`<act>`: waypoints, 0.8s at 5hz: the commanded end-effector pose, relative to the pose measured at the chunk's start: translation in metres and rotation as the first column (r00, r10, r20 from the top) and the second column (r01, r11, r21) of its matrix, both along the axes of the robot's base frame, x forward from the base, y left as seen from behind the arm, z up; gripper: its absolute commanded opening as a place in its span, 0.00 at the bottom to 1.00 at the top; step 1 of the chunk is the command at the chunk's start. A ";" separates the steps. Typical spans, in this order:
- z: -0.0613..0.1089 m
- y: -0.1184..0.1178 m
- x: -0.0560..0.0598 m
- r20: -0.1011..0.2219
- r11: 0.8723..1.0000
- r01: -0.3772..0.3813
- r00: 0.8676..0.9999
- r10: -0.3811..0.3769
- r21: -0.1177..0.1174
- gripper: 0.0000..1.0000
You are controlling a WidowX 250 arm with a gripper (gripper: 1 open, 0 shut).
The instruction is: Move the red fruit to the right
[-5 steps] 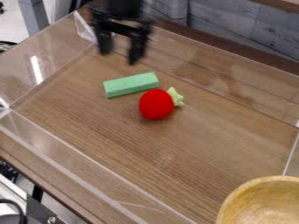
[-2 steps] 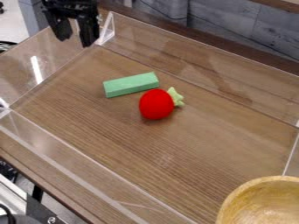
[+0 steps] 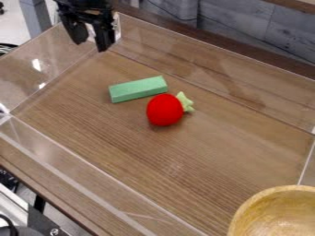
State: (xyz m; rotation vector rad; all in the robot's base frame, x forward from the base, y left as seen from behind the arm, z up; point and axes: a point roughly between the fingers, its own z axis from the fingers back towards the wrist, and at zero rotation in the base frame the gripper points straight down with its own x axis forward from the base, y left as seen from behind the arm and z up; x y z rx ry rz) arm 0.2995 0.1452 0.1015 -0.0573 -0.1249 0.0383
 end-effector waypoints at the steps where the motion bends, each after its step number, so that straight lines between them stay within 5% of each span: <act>1: -0.001 -0.004 0.008 0.040 1.000 -0.024 0.999 0.023 0.017 1.00; 3: 0.001 0.001 0.034 0.070 0.999 0.014 0.997 -0.016 0.032 1.00; 4: 0.001 0.011 0.032 0.074 0.999 0.016 0.997 -0.018 0.033 1.00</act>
